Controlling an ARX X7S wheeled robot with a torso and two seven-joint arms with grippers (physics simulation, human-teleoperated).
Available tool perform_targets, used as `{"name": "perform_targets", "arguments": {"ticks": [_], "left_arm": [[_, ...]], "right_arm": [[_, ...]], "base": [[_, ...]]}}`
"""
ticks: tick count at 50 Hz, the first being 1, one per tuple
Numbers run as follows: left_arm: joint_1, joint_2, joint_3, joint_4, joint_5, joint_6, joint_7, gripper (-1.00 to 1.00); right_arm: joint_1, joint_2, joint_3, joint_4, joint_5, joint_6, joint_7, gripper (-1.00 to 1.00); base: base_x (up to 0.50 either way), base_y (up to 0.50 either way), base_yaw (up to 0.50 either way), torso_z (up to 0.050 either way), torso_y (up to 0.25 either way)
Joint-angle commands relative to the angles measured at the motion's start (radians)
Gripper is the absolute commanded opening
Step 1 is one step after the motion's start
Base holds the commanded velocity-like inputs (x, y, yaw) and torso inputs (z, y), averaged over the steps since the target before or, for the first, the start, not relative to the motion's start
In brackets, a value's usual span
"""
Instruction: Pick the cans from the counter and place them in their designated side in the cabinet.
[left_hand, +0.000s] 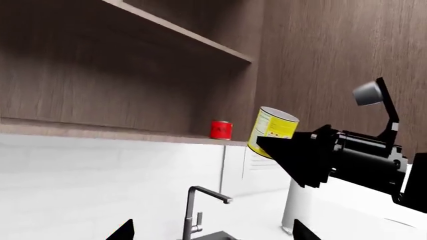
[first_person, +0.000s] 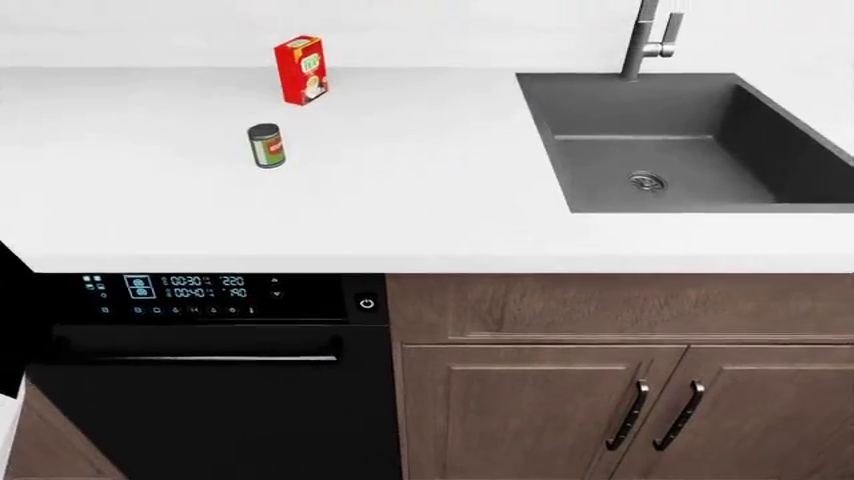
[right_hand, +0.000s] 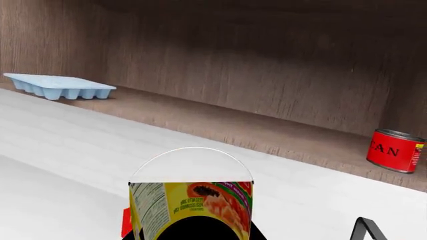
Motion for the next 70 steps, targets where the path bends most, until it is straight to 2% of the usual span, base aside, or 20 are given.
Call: {"name": "perform_targets", "arguments": {"ticks": [1,12,22,40,63,70], "left_arm": [[0.006,-0.013,0.017,0.022,0.0,0.028,0.023,1.0],[-0.001,-0.026,0.025,0.027,-0.025,0.034,0.006,1.0],[-0.005,-0.033,0.035,0.022,-0.039,0.046,-0.003,1.0],[0.042,-0.053,0.07,0.043,-0.022,0.071,0.042,1.0],[0.016,-0.062,0.081,0.045,-0.092,0.075,-0.007,1.0],[0.025,-0.064,0.094,0.048,-0.08,0.087,0.015,1.0]], "right_arm": [[0.006,0.0,0.0,-0.002,-0.006,-0.006,-0.008,-1.0],[0.006,0.0,0.0,-0.002,-0.006,-0.006,-0.008,-1.0],[0.006,0.0,0.0,-0.002,-0.006,-0.006,-0.008,-1.0],[0.006,0.0,0.0,-0.002,-0.006,-0.006,-0.008,-1.0],[0.006,0.0,0.0,-0.002,-0.006,-0.006,-0.008,-1.0],[0.006,0.0,0.0,-0.002,-0.006,-0.006,-0.008,-1.0]], "base": [[0.0,0.0,0.0,0.05,0.0],[0.0,0.0,0.0,0.05,0.0],[0.0,-0.31,0.0,0.05,0.0],[0.16,-0.08,0.0,0.0,0.0],[0.32,0.08,0.0,0.0,0.0],[0.33,0.0,0.0,0.0,0.002]]}}
